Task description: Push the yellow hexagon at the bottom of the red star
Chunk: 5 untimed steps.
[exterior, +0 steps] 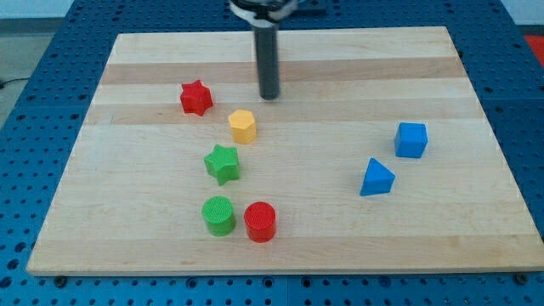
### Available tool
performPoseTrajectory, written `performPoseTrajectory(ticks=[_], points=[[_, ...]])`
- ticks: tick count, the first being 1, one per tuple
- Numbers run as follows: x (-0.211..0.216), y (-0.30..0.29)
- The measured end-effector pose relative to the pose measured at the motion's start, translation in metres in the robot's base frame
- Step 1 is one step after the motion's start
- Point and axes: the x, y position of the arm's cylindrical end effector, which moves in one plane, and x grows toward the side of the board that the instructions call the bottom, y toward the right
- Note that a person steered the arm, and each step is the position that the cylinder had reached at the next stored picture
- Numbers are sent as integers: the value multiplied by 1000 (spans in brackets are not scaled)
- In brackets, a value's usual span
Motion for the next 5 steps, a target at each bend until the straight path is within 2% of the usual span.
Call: performPoseTrajectory(ticks=[2, 4, 5], points=[[59, -16], [68, -123], [68, -95]])
